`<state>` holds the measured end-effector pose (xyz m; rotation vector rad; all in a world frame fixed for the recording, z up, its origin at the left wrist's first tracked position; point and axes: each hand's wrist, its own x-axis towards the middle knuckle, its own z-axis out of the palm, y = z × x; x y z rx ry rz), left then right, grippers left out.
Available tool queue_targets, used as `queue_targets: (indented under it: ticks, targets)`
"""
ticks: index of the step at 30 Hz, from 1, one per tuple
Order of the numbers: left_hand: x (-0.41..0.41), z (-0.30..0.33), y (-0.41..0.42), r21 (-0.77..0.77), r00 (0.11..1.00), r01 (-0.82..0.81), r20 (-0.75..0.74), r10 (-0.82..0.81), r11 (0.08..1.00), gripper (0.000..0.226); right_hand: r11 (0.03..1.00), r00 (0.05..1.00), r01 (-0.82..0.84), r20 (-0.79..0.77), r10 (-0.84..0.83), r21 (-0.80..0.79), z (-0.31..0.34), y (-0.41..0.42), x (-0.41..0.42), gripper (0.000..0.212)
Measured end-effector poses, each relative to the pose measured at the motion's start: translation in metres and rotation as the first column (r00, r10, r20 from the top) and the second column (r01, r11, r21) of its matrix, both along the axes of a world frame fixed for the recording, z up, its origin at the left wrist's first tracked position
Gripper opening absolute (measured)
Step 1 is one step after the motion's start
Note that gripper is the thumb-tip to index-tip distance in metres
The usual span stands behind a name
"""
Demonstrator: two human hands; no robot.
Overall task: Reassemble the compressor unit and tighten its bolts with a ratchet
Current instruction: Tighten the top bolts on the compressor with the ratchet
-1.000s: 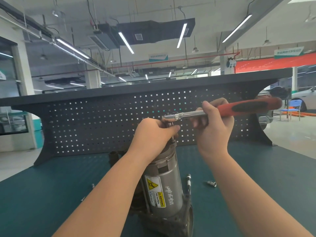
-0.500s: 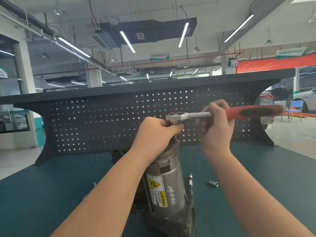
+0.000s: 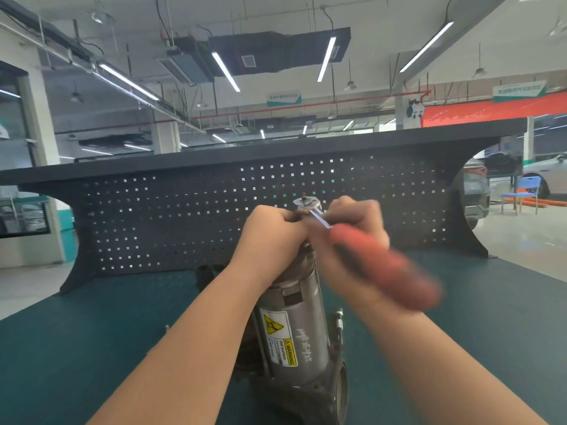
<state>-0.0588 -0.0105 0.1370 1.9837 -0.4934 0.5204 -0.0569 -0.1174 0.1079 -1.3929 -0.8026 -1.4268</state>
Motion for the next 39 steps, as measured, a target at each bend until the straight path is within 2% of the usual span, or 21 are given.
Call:
queue_targets:
  ticks: [2, 5, 6, 7, 9, 11, 13, 15, 17, 18, 20, 22, 24, 26, 28, 30, 33, 34, 36, 38, 39]
  targets:
    - [-0.004, -0.002, 0.002, -0.089, 0.999, 0.031, -0.009, -0.032, 0.996, 0.027, 0.899, 0.965, -0.26, 0.082, 0.247, 0.353, 0.004, -0.004, -0.001, 0.021]
    - [-0.002, -0.004, 0.002, -0.083, 0.998, 0.056, -0.003, -0.056, 0.995, 0.029, 0.419, 0.72, -0.422, 0.016, 0.694, 0.804, 0.014, -0.014, 0.009, 0.027]
    - [-0.002, -0.004, 0.002, -0.087, 0.999, 0.053, -0.004, -0.053, 0.995, 0.03, 0.364, 0.668, -0.422, 0.014, 0.744, 0.83, 0.012, -0.012, 0.011, 0.027]
    - [-0.002, -0.004, 0.001, -0.08, 0.999, 0.047, -0.001, -0.047, 0.996, 0.031, 0.402, 0.707, -0.433, 0.028, 0.707, 0.807, 0.011, -0.008, 0.01, 0.026]
    - [-0.002, -0.003, 0.0, -0.062, 1.0, 0.028, -0.01, -0.028, 0.998, 0.029, 0.688, 0.899, -0.393, 0.097, 0.427, 0.61, 0.009, -0.004, 0.003, 0.02]
    - [-0.003, -0.002, -0.002, -0.058, 1.0, 0.012, -0.009, -0.013, 0.998, 0.031, 0.968, 0.979, -0.033, 0.204, -0.019, 0.247, 0.006, -0.007, 0.001, 0.022]
    - [-0.004, -0.001, -0.004, -0.042, 1.0, 0.0, 0.0, 0.0, 0.999, 0.036, 0.965, 0.918, 0.257, 0.327, -0.226, -0.054, 0.003, -0.009, 0.004, 0.022]
    - [-0.005, 0.0, -0.005, -0.046, 1.0, -0.005, -0.01, 0.004, 0.999, 0.036, 0.965, 0.914, 0.246, 0.353, -0.201, -0.087, 0.001, -0.004, 0.003, 0.017]
    - [-0.003, -0.001, -0.002, -0.077, 1.0, 0.005, -0.028, -0.007, 0.997, 0.034, 0.983, 0.964, -0.021, 0.263, -0.028, 0.181, 0.002, -0.001, 0.002, 0.018]
    - [-0.003, -0.001, 0.0, -0.093, 0.999, 0.028, -0.044, -0.032, 0.995, 0.026, 0.904, 0.976, -0.198, 0.16, 0.147, 0.379, 0.006, -0.003, 0.002, 0.019]
    - [-0.002, -0.002, 0.003, -0.115, 0.995, 0.07, -0.057, -0.077, 0.991, 0.023, 0.551, 0.8, -0.418, 0.006, 0.6, 0.722, 0.016, -0.014, 0.006, 0.018]
    - [-0.003, -0.004, 0.002, -0.109, 0.995, 0.08, -0.05, -0.086, 0.991, 0.026, 0.399, 0.665, -0.416, -0.026, 0.747, 0.817, 0.014, -0.017, 0.015, 0.021]
    - [-0.001, -0.005, 0.002, -0.115, 0.995, 0.079, -0.044, -0.084, 0.99, 0.028, 0.564, 0.8, -0.47, 0.057, 0.597, 0.679, 0.012, -0.013, 0.011, 0.018]
    - [-0.001, -0.003, 0.001, -0.11, 0.997, 0.058, -0.049, -0.064, 0.992, 0.025, 0.929, 0.976, -0.189, 0.165, 0.142, 0.317, 0.01, -0.009, 0.003, 0.017]
    - [0.001, -0.002, -0.001, -0.07, 0.999, 0.018, -0.041, -0.021, 0.997, 0.038, 0.959, 0.893, 0.284, 0.372, -0.255, -0.024, 0.009, -0.011, 0.002, 0.017]
    - [0.001, -0.001, -0.002, -0.037, 0.999, -0.015, -0.033, 0.014, 0.999, 0.047, 0.906, 0.836, 0.416, 0.428, -0.344, -0.083, 0.004, -0.009, 0.005, 0.02]
    - [-0.001, -0.002, 0.002, -0.119, 0.996, 0.056, -0.065, -0.064, 0.991, 0.027, 0.965, 0.977, -0.083, 0.21, 0.029, 0.25, 0.0, -0.004, 0.008, 0.019]
    - [-0.004, -0.001, 0.003, -0.14, 0.994, 0.073, -0.069, -0.083, 0.988, 0.019, 0.846, 0.948, -0.314, 0.101, 0.301, 0.432, 0.003, -0.006, 0.008, 0.019]
    - [0.0, -0.002, 0.005, -0.148, 0.994, 0.079, -0.06, -0.089, 0.986, 0.021, 0.486, 0.69, -0.479, -0.029, 0.723, 0.731, 0.013, -0.017, 0.014, 0.026]
    - [0.001, -0.002, 0.004, -0.124, 0.995, 0.078, -0.053, -0.085, 0.989, 0.022, 0.383, 0.574, -0.459, -0.062, 0.816, 0.802, 0.014, -0.017, 0.016, 0.028]
    - [0.001, -0.002, 0.004, -0.118, 0.995, 0.082, -0.051, -0.089, 0.99, 0.024, 0.427, 0.637, -0.494, -0.019, 0.771, 0.757, 0.012, -0.015, 0.013, 0.026]
